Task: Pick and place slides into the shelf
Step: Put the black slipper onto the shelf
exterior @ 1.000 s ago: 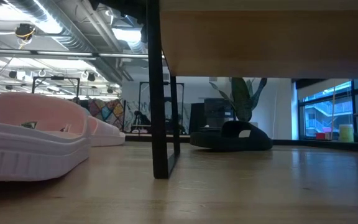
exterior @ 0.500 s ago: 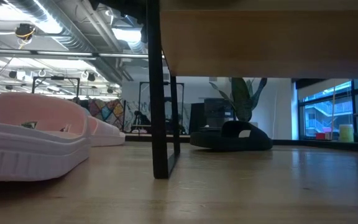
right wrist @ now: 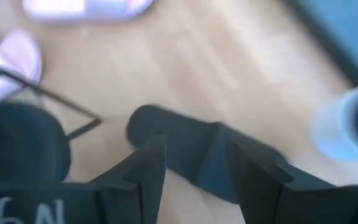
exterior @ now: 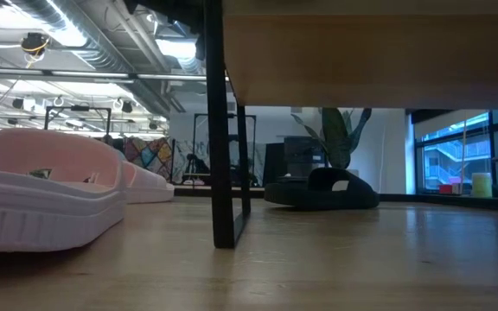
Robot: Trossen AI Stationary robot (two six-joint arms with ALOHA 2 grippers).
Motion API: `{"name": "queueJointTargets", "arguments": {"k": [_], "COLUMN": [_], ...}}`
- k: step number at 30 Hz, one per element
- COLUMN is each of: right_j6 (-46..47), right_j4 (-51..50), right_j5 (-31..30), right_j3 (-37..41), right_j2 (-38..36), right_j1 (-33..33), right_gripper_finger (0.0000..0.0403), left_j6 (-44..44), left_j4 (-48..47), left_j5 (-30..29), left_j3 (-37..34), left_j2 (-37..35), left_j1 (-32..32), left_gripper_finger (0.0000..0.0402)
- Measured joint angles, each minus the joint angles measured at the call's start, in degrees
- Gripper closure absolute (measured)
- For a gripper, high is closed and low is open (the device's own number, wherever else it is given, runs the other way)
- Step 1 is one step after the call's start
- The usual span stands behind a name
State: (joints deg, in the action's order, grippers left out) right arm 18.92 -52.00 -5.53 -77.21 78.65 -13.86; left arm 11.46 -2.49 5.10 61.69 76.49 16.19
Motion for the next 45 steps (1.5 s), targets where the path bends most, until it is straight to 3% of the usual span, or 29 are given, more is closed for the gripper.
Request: {"name": "queueJointTargets", "arguments": {"k": [4,9,15,18,23,25,28,33,36,45], "right_j6": [3.03,8.47,15.22,16.93,16.38,14.93,13.36,9.22,7.89,4.66], "right_j4": [-1.08,0.18,7.78,13.00,17.81,18.42,18.06,17.92,17.50,16.77], "right_j5": [-1.42,-1.54,-1.52,-1.45,-0.41,-0.43,-0.43,-0.43,-0.47,-0.56], "right_j3": [0.74,8.84,19.99,22.97,24.30,24.28,24.28,24.28,24.24,24.24], "right_j2": [-7.14,-15.56,-23.52,-25.18,-24.83,-24.55,-24.43,-24.86,-25.30,-25.55], "right_j1": [-2.31,-5.00,-6.97,-7.16,-7.38,-7.42,-7.42,-8.28,-10.24,-15.81], "right_gripper_finger": [0.0237,0.0237,0.0237,0.0237,0.0237,0.0237,0.0237,0.0237,0.0237,0.0237], "left_j6": [-0.51,0.20,-9.62,-10.35,-7.99,-11.27,-19.73,-36.30,-43.06,-45.54], "left_j4": [-2.55,-8.13,-11.19,-12.99,-23.84,-27.37,-29.64,-30.33,-29.55,-29.28], "left_j5": [0.71,8.51,7.26,7.18,24.25,26.45,24.14,12.04,8.06,19.77], "left_j3": [0.02,0.02,0.74,2.99,12.70,16.99,23.23,30.47,32.80,32.98], "left_j2": [-0.01,-0.02,0.59,2.94,11.75,16.32,21.82,27.68,29.82,36.91], "left_j1": [0.26,3.16,6.29,8.80,15.80,16.73,16.60,14.93,13.53,11.48], "left_gripper_finger": [0.0237,0.0237,0.0237,0.0237,0.0237,0.0237,0.0237,0.0237,0.0237,0.0237]}}
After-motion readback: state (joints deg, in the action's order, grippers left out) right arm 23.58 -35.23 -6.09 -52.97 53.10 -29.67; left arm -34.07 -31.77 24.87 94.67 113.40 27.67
